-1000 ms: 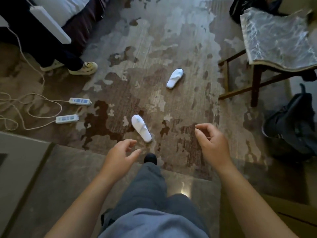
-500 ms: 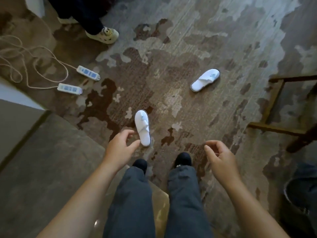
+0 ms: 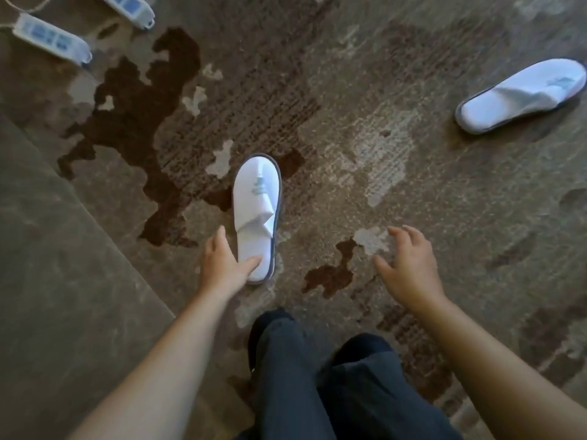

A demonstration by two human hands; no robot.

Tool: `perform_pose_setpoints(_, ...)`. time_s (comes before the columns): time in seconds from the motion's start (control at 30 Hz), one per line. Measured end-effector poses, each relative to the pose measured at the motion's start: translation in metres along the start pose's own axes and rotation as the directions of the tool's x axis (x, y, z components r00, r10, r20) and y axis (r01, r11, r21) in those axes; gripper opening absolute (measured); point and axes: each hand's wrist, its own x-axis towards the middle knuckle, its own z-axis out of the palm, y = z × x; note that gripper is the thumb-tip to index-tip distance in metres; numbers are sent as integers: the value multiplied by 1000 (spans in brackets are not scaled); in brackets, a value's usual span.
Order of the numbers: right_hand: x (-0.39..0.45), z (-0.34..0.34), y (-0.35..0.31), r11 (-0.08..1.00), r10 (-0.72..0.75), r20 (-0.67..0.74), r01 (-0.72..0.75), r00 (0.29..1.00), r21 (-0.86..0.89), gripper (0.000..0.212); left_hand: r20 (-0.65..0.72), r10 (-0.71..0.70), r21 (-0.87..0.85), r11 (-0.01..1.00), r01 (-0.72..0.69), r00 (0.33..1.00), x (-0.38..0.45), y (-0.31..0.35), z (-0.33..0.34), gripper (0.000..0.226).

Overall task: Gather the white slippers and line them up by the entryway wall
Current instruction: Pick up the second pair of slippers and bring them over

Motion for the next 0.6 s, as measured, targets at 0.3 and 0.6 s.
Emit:
perform_pose_setpoints(0.3, 111, 96, 44, 992, -96, 98, 104, 991, -76, 59, -105, -23, 198, 979, 44, 994, 110, -36, 110, 123)
perform_pose_setpoints(0.6, 124, 6, 42, 1000, 17, -48, -18, 999, -16, 57, -48, 306, 199, 936, -291, 951, 95, 57, 83, 115)
